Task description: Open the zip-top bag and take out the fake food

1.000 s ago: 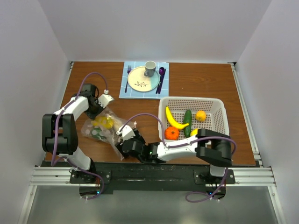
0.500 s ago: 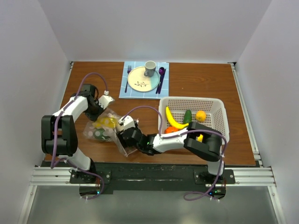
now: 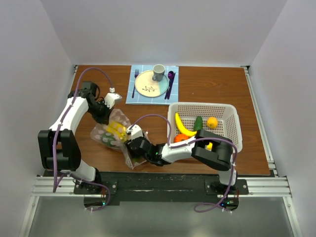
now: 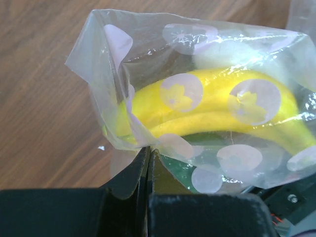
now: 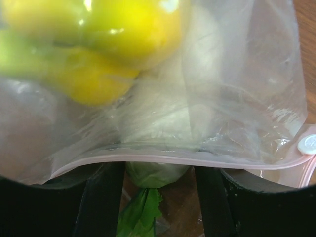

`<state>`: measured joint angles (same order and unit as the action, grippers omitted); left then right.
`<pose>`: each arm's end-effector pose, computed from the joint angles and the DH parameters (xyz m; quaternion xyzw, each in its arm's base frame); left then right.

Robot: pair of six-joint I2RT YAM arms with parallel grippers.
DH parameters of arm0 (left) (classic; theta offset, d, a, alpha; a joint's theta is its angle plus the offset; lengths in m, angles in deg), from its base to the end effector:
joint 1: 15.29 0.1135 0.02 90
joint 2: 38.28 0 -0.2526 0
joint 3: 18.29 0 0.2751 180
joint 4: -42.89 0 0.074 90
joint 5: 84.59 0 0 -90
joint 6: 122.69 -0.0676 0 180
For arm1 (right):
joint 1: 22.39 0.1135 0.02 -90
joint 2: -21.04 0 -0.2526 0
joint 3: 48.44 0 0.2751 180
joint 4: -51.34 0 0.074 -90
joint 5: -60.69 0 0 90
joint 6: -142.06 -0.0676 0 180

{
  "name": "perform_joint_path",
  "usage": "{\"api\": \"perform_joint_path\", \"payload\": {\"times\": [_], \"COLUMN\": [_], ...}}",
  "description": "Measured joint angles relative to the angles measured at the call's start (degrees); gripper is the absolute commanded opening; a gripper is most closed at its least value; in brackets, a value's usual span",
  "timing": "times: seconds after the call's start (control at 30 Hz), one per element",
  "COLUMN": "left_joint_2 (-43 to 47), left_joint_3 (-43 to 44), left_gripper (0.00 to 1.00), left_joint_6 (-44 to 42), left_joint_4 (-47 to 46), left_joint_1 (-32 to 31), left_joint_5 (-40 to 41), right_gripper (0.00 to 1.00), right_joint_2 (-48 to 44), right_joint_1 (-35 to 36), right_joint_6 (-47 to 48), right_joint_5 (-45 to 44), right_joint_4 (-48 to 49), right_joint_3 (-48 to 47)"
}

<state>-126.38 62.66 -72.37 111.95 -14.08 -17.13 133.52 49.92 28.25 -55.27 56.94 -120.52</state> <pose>0.3176 -0.0192 0.1992 0.3429 0.9115 -0.1407 0.1781 0.1609 0.4071 0.0917 -0.2598 0.8301 0.2028 0.4498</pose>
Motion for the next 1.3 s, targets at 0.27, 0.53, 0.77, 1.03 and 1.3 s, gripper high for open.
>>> {"api": "perform_joint_path", "payload": {"times": [0.27, 0.53, 0.77, 1.03, 1.3], "left_joint_2": [-1.0, -2.3, -2.3, -2.5, -3.1], "left_joint_3": [1.2, 1.4, -2.8, -5.4, 3.8], "left_gripper": [0.0, 0.0, 0.0, 0.0, 0.0], "left_joint_6": [-0.7, -1.7, -2.7, -3.7, -2.1], "left_joint_4": [0.5, -6.7, -12.6, -15.3, -8.1], "left_joint_1": [8.0, 11.5, 11.5, 11.5, 9.3], "left_joint_5": [-0.8, 7.3, 12.3, 15.5, 9.1], "right_gripper": [0.08, 0.01, 0.0, 0.01, 0.05], "right_joint_2": [-5.8, -15.5, -19.3, -36.6, -44.7], "right_joint_1": [0.0, 0.9, 2.0, 2.0, -3.9], "right_joint_6": [-0.6, -3.7, -5.8, -5.7, -11.5], "right_joint_5": [0.3, 0.2, 0.0, -5.3, -22.3], "right_joint_4": [-5.3, -11.4, -17.5, -26.6, -39.1], "right_joint_3": [2.6, 4.2, 6.5, 6.6, 8.2]}}
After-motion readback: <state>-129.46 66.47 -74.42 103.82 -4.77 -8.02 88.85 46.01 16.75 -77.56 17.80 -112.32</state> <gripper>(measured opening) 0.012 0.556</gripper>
